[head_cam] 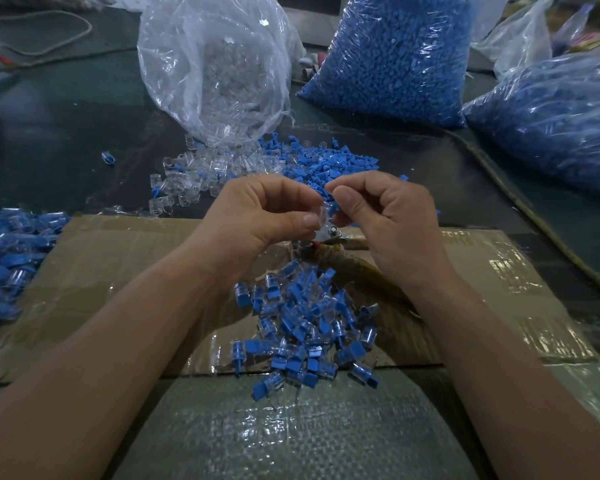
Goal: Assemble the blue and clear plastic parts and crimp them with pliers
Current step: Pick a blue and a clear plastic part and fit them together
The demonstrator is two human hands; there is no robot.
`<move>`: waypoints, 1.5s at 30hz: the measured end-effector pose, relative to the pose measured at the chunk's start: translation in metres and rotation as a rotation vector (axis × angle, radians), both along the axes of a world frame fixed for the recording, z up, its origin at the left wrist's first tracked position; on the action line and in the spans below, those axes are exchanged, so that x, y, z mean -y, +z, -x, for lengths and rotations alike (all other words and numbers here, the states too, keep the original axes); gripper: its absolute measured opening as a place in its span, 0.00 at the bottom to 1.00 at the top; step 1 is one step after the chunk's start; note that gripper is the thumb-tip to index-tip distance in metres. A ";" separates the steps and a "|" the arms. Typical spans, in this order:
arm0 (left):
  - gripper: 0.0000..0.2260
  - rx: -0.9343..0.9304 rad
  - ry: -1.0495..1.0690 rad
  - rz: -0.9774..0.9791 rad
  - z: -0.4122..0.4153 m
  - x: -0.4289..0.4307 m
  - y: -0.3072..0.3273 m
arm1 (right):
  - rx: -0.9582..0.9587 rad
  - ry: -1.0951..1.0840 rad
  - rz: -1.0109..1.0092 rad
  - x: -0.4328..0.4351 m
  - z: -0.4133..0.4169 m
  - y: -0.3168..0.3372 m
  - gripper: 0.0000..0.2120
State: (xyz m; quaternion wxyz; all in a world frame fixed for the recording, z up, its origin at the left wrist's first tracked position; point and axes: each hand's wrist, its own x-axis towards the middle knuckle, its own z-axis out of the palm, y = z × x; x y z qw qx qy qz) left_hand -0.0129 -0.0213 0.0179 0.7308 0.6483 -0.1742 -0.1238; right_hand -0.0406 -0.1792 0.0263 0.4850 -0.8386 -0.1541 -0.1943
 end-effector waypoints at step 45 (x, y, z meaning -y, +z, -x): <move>0.07 -0.069 0.102 0.108 -0.004 0.001 -0.003 | -0.052 -0.052 -0.067 -0.002 0.003 0.001 0.13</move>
